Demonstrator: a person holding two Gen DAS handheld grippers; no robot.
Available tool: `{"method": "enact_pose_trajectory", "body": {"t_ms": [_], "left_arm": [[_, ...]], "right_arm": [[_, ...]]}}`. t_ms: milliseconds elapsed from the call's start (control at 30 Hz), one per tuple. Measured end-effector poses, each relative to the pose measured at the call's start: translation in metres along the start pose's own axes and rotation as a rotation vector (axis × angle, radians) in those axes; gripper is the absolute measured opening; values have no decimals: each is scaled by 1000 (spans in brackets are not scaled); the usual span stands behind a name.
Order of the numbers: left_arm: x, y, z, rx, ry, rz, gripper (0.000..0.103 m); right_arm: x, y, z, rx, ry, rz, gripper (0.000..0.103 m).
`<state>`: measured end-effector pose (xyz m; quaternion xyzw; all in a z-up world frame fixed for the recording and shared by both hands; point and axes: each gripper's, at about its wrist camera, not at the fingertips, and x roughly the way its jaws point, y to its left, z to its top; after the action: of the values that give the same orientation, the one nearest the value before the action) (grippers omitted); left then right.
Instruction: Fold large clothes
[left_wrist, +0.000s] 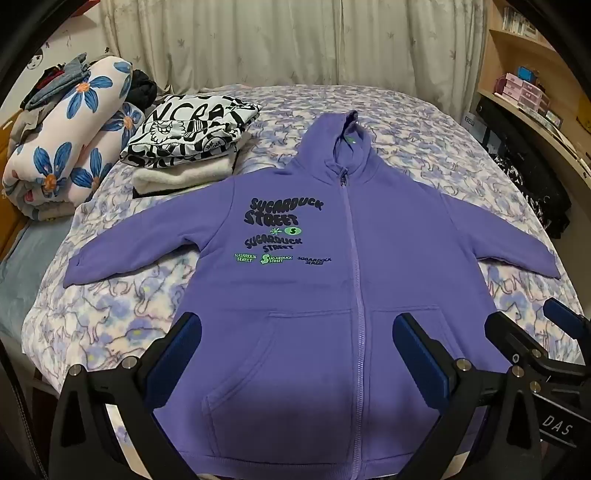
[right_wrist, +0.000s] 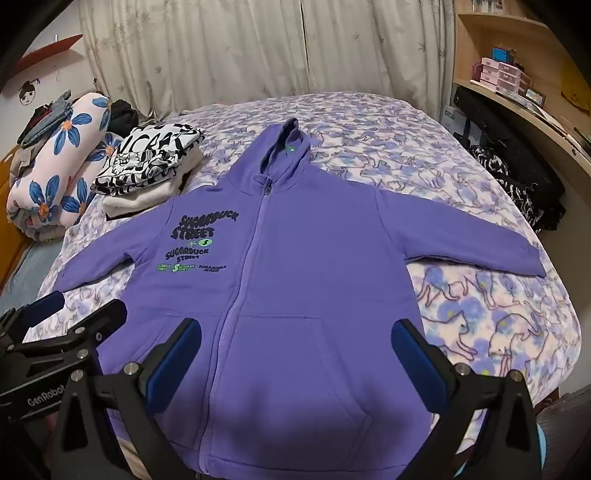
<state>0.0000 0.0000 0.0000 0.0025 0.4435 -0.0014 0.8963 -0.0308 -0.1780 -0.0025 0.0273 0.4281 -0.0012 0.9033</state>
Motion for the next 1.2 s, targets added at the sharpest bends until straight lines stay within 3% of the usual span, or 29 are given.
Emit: {"method": "enact_pose_trajectory", "body": {"t_ms": [1200], "left_arm": [[0, 7, -9, -3, 7, 25, 102]], "right_arm": [[7, 3, -5, 10, 12, 13, 103]]}}
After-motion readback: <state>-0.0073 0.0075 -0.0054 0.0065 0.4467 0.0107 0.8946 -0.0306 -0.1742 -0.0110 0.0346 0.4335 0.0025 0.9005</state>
